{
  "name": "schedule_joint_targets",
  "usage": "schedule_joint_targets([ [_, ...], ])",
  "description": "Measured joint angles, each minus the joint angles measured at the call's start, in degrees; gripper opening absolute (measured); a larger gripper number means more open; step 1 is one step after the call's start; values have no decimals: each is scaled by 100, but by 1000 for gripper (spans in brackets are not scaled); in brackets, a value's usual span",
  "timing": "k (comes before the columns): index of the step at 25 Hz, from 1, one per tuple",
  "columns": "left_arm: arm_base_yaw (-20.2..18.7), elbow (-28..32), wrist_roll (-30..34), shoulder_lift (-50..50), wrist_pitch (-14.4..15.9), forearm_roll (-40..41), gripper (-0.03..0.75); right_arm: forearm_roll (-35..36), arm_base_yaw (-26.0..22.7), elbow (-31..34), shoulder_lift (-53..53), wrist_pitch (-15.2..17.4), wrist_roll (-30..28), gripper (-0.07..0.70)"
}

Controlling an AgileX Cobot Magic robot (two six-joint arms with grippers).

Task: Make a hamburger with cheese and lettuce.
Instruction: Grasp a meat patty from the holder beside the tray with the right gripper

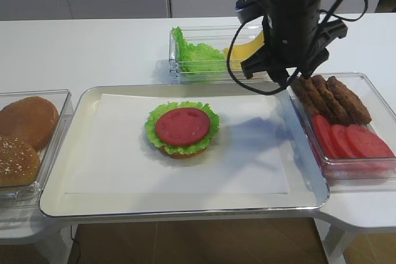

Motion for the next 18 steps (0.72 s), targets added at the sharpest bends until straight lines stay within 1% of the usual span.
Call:
schedule_joint_targets([
  [6, 0, 0, 0, 0, 0, 0, 404, -38, 0, 0, 82, 0, 112, 335],
  [12, 0, 0, 0, 0, 0, 0, 404, -122, 0, 0, 82, 23, 149, 249],
  [18, 0, 0, 0, 0, 0, 0, 404, -147, 0, 0, 82, 37, 149, 230],
])
